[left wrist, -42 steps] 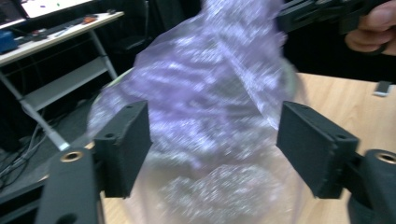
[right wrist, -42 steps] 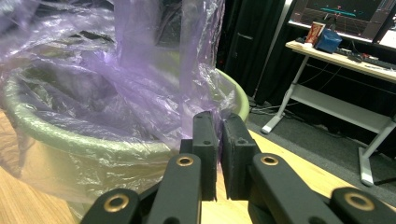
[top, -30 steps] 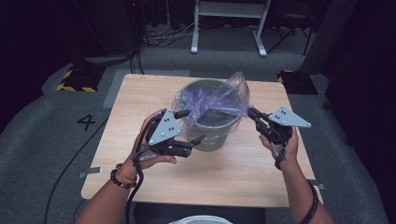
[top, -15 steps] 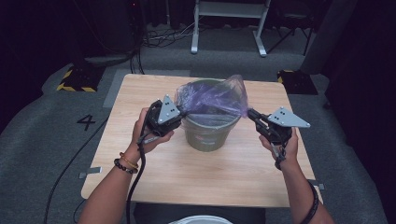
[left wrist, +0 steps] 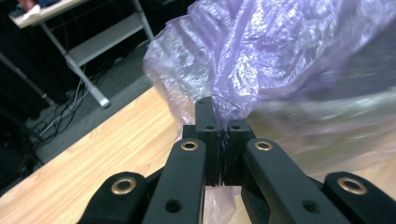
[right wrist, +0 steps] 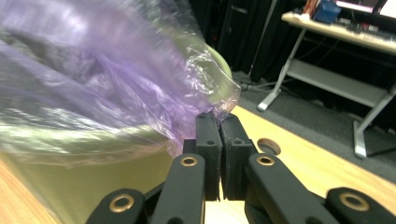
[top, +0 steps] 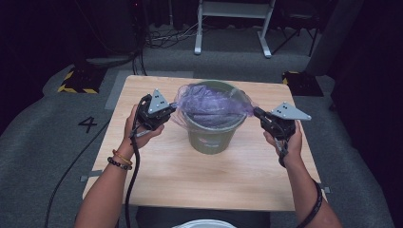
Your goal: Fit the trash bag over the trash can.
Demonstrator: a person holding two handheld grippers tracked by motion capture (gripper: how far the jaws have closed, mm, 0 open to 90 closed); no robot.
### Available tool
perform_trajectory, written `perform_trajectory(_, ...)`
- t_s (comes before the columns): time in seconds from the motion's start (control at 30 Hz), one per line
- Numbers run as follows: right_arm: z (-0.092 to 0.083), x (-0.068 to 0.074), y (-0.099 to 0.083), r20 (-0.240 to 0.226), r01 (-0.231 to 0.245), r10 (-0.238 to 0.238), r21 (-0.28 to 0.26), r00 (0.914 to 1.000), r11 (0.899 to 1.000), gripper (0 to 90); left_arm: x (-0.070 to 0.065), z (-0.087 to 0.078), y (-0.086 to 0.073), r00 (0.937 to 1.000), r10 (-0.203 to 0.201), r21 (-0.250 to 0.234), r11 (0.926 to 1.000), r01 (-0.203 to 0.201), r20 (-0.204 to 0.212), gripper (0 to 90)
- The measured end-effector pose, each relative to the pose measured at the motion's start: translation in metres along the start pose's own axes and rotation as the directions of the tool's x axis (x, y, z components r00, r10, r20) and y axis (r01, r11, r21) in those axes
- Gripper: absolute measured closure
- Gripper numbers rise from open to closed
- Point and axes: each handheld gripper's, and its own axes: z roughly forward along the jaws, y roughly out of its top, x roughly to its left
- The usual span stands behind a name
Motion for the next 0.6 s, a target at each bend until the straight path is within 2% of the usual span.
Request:
perform_trajectory(0.1, 0.007, -0.004, -0.002, -0.025, -0.028, 0.028, 0.016, 0.9993, 0.999, 87.7, 0.007, 0.006, -0.003, 0.9997, -0.022, 0.003, 0.9997, 0.022, -0.010, 88.6)
perform_trajectory(0.3, 0.019, -0.011, -0.005, -0.007, -0.033, 0.033, 0.033, 0.9994, 0.999, 87.3, 0.019, 0.016, -0.008, 0.9978, -0.064, 0.007, 0.9979, 0.064, -0.018, 88.8)
perform_trajectory(0.47, 0.030, -0.019, -0.009, 0.000, -0.026, 0.026, 0.037, 0.9997, 0.999, 87.1, 0.026, 0.025, -0.012, 0.9964, -0.073, 0.021, 0.9970, 0.074, -0.042, 88.9)
perform_trajectory(0.6, 0.036, -0.024, -0.015, 0.008, -0.030, 0.029, 0.053, 0.9995, 0.998, 86.9, 0.029, 0.032, -0.017, 0.9952, -0.088, 0.037, 0.9953, 0.090, -0.042, 89.1)
